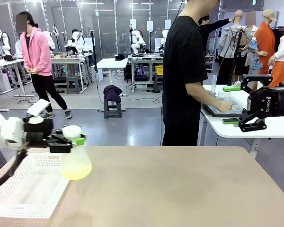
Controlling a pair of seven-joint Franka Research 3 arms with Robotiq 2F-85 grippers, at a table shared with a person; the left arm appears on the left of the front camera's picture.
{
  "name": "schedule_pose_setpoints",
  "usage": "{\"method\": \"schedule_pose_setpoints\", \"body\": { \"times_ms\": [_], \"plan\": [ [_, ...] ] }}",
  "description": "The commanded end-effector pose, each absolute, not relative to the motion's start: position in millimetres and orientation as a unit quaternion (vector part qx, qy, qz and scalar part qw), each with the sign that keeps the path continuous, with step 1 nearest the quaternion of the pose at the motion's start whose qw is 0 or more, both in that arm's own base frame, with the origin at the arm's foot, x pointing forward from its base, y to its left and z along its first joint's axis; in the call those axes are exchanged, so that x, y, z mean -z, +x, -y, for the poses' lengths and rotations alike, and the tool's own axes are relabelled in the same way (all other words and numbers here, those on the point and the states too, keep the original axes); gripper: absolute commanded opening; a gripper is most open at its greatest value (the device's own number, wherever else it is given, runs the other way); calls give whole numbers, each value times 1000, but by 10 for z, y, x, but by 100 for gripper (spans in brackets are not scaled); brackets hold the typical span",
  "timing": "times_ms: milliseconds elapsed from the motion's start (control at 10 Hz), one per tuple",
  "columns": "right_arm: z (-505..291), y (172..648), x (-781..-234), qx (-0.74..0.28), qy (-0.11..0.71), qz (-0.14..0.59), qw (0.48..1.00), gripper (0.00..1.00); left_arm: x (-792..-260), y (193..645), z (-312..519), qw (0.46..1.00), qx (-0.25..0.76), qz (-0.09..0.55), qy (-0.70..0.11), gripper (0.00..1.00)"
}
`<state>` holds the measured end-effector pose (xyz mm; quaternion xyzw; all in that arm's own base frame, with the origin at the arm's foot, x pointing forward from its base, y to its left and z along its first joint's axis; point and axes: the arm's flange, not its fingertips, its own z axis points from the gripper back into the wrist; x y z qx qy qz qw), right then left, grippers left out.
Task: Prepare the solutions needed for the experiment.
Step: When the human places the Big flask in the center of the table, pick up the Big flask and place it in the left Organizing basket.
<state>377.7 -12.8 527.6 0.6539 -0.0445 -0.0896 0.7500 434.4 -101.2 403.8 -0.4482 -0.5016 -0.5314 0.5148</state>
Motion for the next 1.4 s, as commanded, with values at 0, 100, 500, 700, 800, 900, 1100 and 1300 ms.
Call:
{"method": "schedule_pose_setpoints", "body": {
  "times_ms": [0,100,500,700,800,900,1100,1300],
  "plan": [
    [126,3773,-5285,89,656,46,748,100,-4190,4195,602,504,511,542,-437,0],
    [126,3773,-5285,89,656,46,748,100,-4254,4122,384,507,501,560,-422,0],
    [126,3773,-5285,89,656,46,748,100,-4127,3987,-289,546,458,585,-387,0],
    [126,3773,-5285,89,656,46,748,100,-3965,4016,-397,562,439,590,-378,0],
    [126,3773,-5285,89,656,46,748,100,-3852,4058,-434,560,444,584,-386,0],
    [126,3773,-5285,89,656,46,748,100,-3749,4124,-460,567,437,581,-387,0],
    [126,3773,-5285,89,656,46,748,100,-3570,4201,-496,570,443,571,-391,0],
    [126,3773,-5285,89,656,46,748,100,-3377,4243,-445,560,456,573,-388,0]
  ]
}}
